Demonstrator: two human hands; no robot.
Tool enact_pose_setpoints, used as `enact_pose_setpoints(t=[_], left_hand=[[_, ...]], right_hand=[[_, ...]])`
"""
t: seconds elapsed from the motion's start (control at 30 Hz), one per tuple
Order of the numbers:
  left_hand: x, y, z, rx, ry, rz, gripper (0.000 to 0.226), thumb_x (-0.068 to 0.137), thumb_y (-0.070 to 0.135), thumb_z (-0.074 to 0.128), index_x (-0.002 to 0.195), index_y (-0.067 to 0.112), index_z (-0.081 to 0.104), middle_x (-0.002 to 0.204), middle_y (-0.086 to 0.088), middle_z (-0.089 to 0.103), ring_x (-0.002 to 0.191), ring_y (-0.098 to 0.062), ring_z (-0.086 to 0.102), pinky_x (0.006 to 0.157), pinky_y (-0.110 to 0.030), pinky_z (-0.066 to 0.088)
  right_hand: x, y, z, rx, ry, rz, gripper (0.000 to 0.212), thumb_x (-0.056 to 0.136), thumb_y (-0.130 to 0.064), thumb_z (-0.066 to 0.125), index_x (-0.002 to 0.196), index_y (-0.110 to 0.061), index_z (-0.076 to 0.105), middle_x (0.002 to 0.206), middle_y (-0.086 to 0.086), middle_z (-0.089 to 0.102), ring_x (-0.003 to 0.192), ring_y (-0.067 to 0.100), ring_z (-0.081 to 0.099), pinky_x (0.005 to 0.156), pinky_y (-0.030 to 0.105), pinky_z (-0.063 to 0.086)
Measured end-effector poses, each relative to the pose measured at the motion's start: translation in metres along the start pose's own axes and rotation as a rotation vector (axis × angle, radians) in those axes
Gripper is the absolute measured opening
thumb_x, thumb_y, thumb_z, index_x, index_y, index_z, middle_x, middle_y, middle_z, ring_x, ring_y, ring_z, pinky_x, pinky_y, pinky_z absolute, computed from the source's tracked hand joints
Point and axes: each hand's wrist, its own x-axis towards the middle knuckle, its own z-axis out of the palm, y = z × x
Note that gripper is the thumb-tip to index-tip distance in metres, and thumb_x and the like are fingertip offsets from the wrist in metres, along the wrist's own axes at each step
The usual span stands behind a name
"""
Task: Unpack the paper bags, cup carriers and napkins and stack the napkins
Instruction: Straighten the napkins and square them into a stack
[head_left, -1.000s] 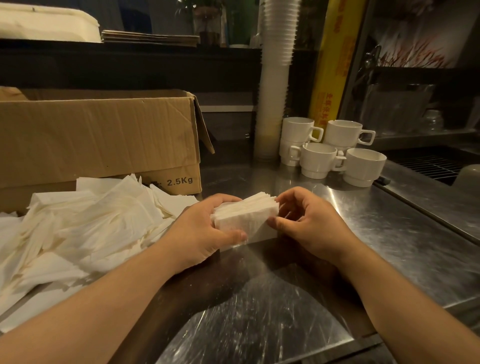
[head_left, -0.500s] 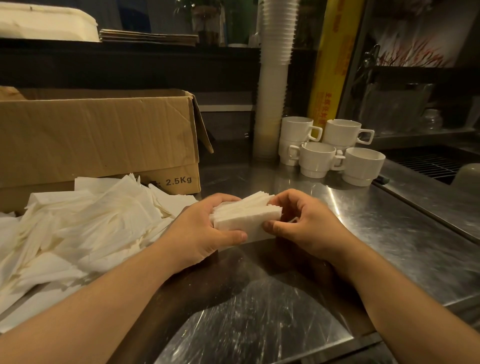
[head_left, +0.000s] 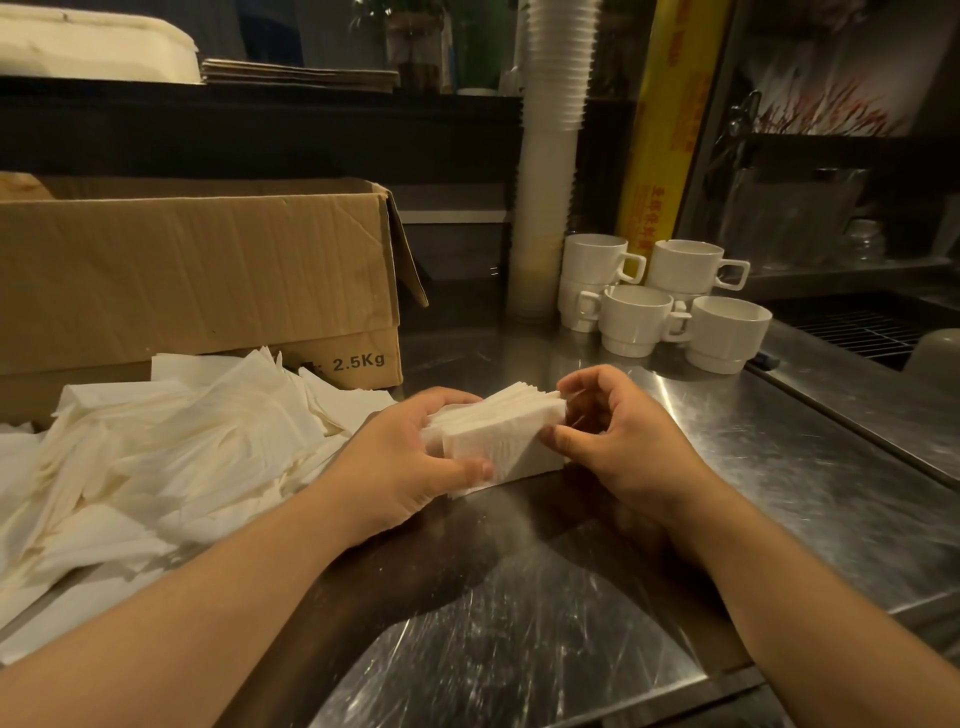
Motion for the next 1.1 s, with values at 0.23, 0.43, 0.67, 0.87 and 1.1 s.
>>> enact_pose_setpoints(t=[0.23, 0.43, 0.67, 0.87, 1.1], left_hand=[[0.0002, -0.0005, 0.0, -0.007, -0.001, -0.006, 0.054, 0.079, 0.027, 0.089, 0.117, 0.048, 0.056, 0.115, 0.022, 0.063, 0.109, -0.009, 0.063, 0.09, -0.024, 0.059], [-0.0004, 0.0008, 0.0012, -0.008, -0.016, -0.008, 0.062, 0.077, 0.025, 0.091, 0.123, 0.045, 0.054, 0.115, 0.021, 0.061, 0.108, -0.01, 0.061, 0.085, -0.023, 0.06], [-0.0033, 0.0004, 0.0001, -0.035, -0.082, 0.045, 0.056, 0.083, 0.012, 0.086, 0.122, 0.043, 0.061, 0.107, 0.027, 0.066, 0.11, -0.004, 0.063, 0.088, -0.026, 0.06], [0.003, 0.0029, -0.0012, 0.097, -0.034, -0.034, 0.084, 0.074, 0.041, 0.09, 0.14, 0.048, 0.039, 0.12, 0.022, 0.054, 0.109, -0.01, 0.059, 0.09, -0.023, 0.058], [0.0037, -0.0029, -0.0021, 0.018, -0.156, 0.033, 0.078, 0.071, 0.051, 0.088, 0.139, 0.048, 0.051, 0.123, 0.028, 0.065, 0.117, 0.002, 0.06, 0.099, -0.021, 0.053]], right_hand=[[0.0003, -0.0017, -0.0014, -0.046, -0.025, 0.019, 0.023, 0.088, -0.029, 0.075, 0.108, -0.029, 0.063, 0.106, -0.009, 0.07, 0.098, 0.011, 0.066, 0.086, 0.031, 0.06], [0.0001, -0.0036, 0.0007, -0.057, -0.033, -0.019, 0.021, 0.088, -0.029, 0.075, 0.106, -0.029, 0.063, 0.097, -0.012, 0.068, 0.088, 0.008, 0.066, 0.067, 0.018, 0.055], [0.0003, -0.002, 0.003, 0.034, -0.211, -0.036, 0.091, 0.077, -0.026, 0.087, 0.149, -0.04, 0.033, 0.136, -0.02, 0.051, 0.123, 0.006, 0.052, 0.099, 0.023, 0.054], [-0.0023, -0.0027, 0.0004, 0.074, -0.199, -0.026, 0.04, 0.081, -0.022, 0.084, 0.111, -0.033, 0.06, 0.105, -0.012, 0.069, 0.096, 0.004, 0.069, 0.082, 0.028, 0.062], [-0.0026, -0.001, -0.0004, 0.007, -0.292, -0.054, 0.048, 0.082, -0.026, 0.084, 0.121, -0.039, 0.057, 0.111, -0.013, 0.067, 0.101, 0.006, 0.067, 0.088, 0.033, 0.06]])
